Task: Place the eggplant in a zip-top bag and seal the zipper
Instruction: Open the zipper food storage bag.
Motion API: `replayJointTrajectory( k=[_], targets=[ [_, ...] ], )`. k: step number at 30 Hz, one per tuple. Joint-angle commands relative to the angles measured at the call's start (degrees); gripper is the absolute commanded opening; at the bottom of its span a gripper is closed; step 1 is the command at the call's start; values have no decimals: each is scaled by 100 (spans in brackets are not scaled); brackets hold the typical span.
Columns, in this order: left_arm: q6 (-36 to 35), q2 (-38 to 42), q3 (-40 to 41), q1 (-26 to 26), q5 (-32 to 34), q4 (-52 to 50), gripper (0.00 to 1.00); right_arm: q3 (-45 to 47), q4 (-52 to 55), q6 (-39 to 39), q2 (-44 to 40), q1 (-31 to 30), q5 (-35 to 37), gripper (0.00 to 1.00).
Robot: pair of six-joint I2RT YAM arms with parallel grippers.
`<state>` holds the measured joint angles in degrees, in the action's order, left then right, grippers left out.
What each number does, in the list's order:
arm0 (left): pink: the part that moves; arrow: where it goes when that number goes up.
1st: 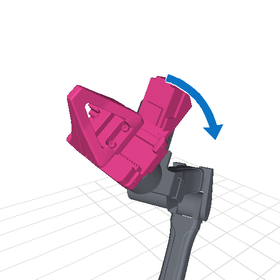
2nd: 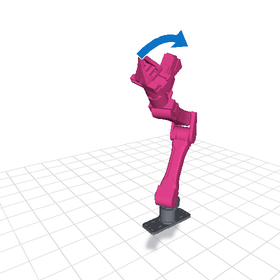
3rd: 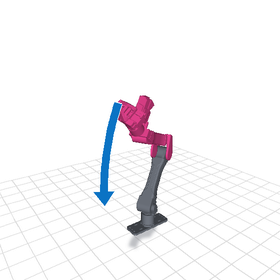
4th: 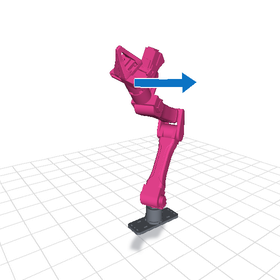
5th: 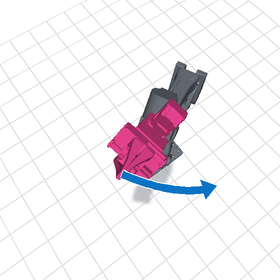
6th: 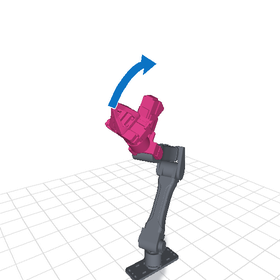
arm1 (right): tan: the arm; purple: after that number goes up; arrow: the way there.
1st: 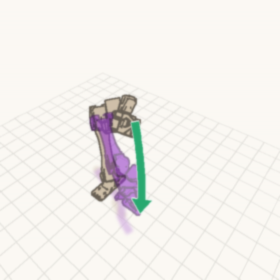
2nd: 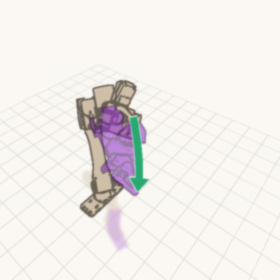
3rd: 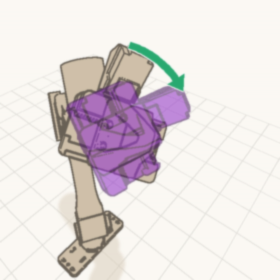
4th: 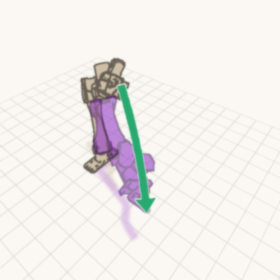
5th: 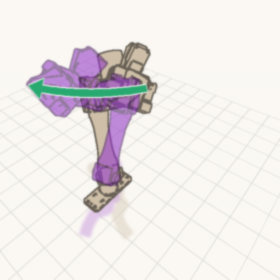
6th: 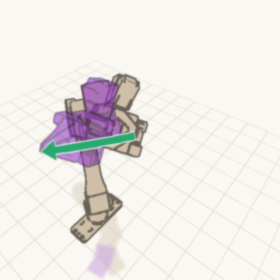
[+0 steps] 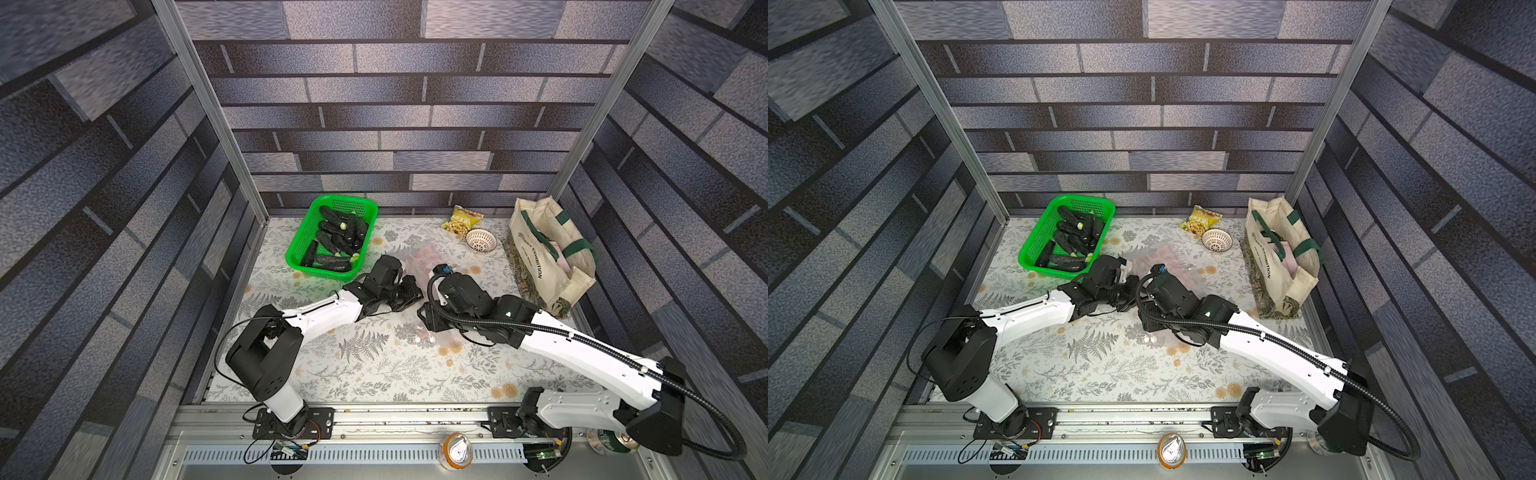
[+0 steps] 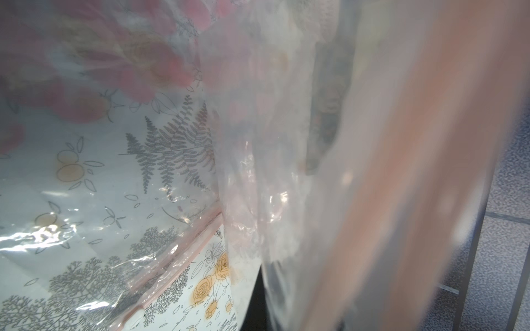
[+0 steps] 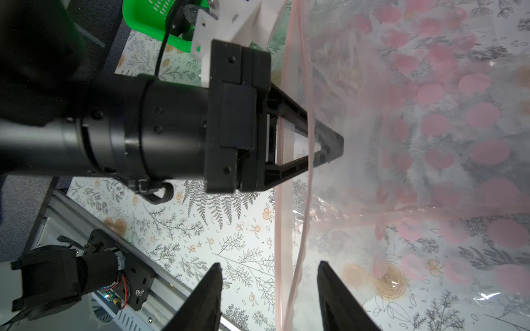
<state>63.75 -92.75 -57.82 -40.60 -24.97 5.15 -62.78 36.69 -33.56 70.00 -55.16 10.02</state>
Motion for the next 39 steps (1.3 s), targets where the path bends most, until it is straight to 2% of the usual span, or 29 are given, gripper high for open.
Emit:
replayJointTrajectory(
  k=[1,8,13,15,29,32,34,39],
  targets=[
    [77,323,64,-62,99,22,0,48,3,81,46,-29,745,52],
    [153,405,146,-72,17,158,0,11,-84,384,382,-28,901,52],
    [141,481,199,-91,96,53,0,-155,477,146,528,7,1883,44],
    [96,517,210,-135,124,-58,0,-147,501,139,529,64,1997,43],
    [8,546,285,-168,117,-277,0,-97,-518,126,1043,399,1312,41],
    [6,574,315,-158,145,-308,0,-48,-564,121,1112,447,1329,34],
    [-23,577,331,-161,149,-350,0,19,-632,111,1068,507,1324,25],
    [-256,530,225,-145,357,-793,0,13,-288,178,610,555,1682,12]
  ],
)
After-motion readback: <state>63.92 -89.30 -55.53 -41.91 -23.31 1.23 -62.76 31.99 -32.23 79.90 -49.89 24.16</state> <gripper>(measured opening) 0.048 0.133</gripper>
